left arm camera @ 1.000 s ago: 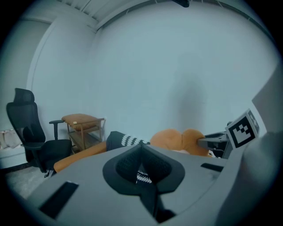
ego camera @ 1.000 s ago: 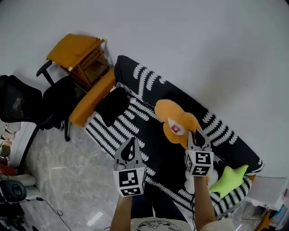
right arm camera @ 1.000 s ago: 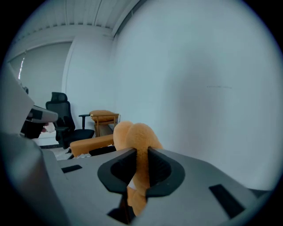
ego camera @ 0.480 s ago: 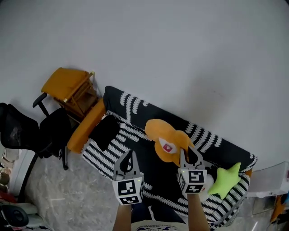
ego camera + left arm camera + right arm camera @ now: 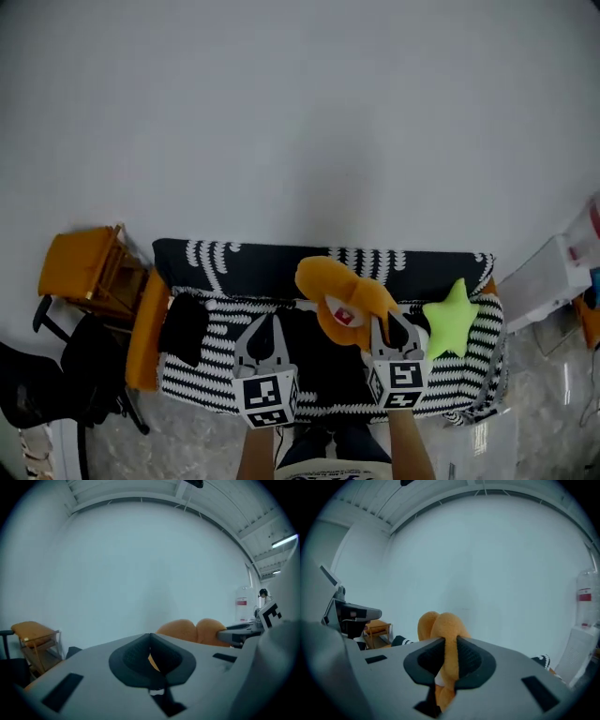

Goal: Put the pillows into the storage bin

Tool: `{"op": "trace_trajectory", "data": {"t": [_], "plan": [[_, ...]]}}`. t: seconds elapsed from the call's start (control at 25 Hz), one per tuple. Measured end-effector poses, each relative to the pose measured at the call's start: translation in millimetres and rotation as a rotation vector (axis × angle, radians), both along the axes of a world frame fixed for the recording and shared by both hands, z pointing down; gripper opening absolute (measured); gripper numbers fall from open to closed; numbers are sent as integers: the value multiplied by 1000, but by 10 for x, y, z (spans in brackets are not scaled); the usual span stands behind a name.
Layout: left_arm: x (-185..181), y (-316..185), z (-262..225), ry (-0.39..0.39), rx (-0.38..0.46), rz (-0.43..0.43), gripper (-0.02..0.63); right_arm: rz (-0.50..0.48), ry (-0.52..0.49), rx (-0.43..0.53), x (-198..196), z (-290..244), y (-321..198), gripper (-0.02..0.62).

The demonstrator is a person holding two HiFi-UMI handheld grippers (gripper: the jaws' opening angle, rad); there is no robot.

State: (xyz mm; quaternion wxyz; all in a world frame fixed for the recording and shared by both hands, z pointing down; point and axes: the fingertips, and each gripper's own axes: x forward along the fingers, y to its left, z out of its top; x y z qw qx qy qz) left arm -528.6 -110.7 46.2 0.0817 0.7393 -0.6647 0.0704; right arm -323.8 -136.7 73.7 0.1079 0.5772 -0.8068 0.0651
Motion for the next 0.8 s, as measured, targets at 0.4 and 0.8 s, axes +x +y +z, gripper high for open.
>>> {"op": "trace_trajectory", "data": {"t": [0.4,0.8], "plan": [[1359,70,104,26,-12,390,15,413,21,10,1400,-66,891,61],[2904,524,206,42,-37,707,14,762,50,-11,2747,-47,2124,61]]}}
